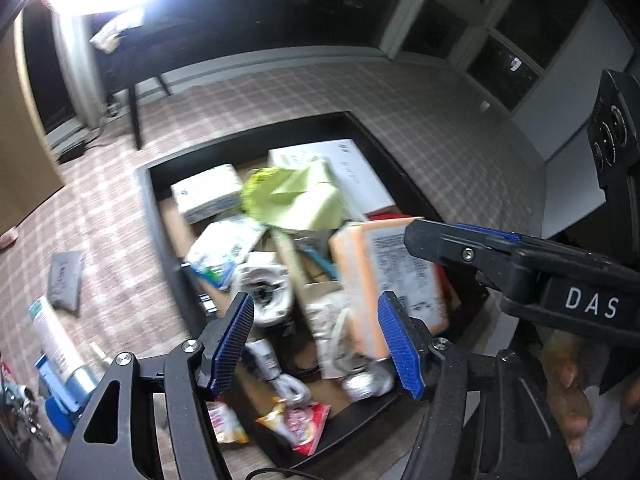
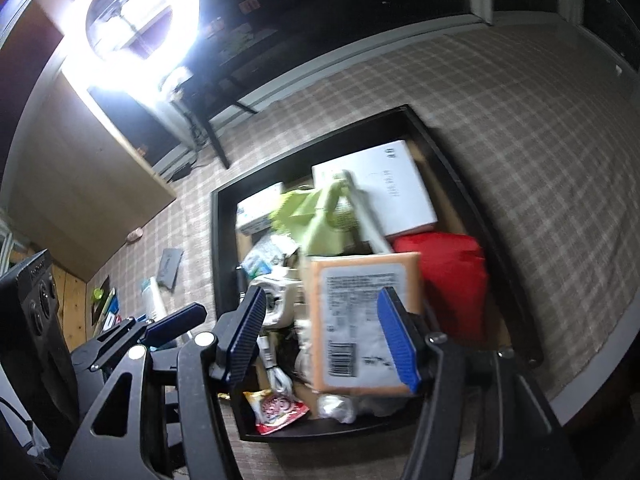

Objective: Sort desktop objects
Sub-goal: 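Return the right tool to the table toward the white lotion bottle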

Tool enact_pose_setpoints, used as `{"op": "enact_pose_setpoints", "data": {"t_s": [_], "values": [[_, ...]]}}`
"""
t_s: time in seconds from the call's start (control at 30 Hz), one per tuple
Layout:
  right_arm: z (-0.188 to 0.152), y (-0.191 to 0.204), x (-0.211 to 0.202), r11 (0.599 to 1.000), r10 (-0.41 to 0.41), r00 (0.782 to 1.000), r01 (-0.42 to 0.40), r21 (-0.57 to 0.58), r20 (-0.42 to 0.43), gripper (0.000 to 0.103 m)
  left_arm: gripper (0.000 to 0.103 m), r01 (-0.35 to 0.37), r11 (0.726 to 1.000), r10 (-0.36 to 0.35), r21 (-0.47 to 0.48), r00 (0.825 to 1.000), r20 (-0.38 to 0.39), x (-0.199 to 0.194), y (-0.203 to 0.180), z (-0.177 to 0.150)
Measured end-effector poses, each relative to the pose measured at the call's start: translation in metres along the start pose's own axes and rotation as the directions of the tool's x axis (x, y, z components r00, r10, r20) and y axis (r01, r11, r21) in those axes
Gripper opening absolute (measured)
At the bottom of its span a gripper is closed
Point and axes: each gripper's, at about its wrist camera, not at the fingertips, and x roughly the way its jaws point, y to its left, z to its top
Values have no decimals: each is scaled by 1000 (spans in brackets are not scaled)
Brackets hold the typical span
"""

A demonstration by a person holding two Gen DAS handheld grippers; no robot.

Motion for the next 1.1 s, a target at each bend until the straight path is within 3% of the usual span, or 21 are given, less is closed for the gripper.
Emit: {"op": "enact_pose_setpoints", "data": {"t_s": [0.33,0.67,0.9,1.1], "values": [[-6,87,35,987,57,996,-66,-146,-64,57,62,-86,986,89,-142,996,16,-29,89,-23],[-23,175,79,955,89,984,-128,-268,-154,57,62,-140,943,152,-304,988,18,-62,183,-60],[-36,224,115,935,113,962,-188,-302,-248,57,62,-116,904,135,-412,991,19,-76,237,-80],[-43,247,150,934,130,937,-226,-278,-326,53,61,-92,896,104,-435,995,4,-68,254,-88]]}}
